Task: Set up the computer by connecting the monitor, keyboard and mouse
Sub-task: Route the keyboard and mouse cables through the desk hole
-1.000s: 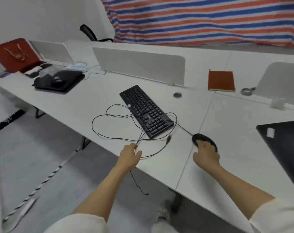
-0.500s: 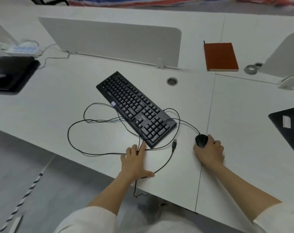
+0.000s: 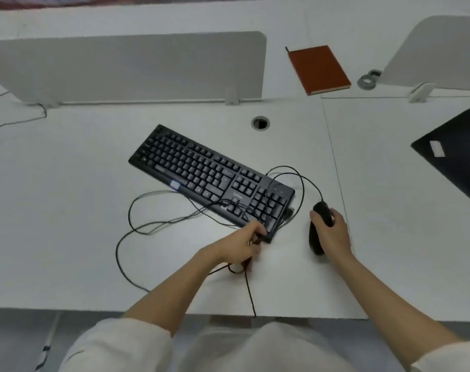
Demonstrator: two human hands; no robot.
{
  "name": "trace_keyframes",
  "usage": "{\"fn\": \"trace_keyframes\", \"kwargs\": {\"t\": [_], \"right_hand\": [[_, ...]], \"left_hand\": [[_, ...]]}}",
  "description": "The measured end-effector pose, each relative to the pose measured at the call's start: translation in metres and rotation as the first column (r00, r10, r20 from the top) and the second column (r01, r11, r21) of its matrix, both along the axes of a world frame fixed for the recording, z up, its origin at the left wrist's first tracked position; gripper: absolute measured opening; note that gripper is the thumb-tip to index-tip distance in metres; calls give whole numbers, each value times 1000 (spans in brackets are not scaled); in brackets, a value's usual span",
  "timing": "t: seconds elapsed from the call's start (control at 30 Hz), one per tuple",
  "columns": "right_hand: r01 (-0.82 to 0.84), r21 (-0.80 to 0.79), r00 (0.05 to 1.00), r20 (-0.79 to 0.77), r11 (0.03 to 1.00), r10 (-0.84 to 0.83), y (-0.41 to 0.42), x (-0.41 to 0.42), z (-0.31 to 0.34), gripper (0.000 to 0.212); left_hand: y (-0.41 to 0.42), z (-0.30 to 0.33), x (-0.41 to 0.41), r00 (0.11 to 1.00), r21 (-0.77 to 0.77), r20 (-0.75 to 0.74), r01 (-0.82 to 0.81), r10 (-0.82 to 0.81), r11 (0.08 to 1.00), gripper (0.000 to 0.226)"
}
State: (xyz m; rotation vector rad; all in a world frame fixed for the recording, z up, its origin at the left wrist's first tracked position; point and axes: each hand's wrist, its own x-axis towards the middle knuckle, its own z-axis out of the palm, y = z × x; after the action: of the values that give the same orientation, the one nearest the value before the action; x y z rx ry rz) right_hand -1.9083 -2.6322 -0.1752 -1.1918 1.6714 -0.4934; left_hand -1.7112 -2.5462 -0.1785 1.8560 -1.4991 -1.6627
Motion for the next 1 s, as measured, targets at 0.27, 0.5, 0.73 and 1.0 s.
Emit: {"fn": "trace_keyframes", "kwargs": {"t": [0.27, 0.5, 0.73, 1.0], "right_hand": [[141, -74, 979, 158, 987, -128, -5, 80, 30, 59], [2, 19, 1000, -4, 1000, -2, -5, 146, 25, 90], [-118, 24, 899, -421, 993, 117, -5, 187, -4, 85], [-332, -116, 723, -668, 936, 173, -14, 175, -24, 70]], "left_hand": [[-61, 73, 154, 981, -178, 51, -175, 186, 968, 46], [-92, 60, 235, 719, -539, 542, -100, 435, 837, 75], [-94, 3, 285, 695, -517, 533, -185, 483, 836, 45], [-92, -34, 312, 626, -329, 672, -225, 395, 917, 58]]}}
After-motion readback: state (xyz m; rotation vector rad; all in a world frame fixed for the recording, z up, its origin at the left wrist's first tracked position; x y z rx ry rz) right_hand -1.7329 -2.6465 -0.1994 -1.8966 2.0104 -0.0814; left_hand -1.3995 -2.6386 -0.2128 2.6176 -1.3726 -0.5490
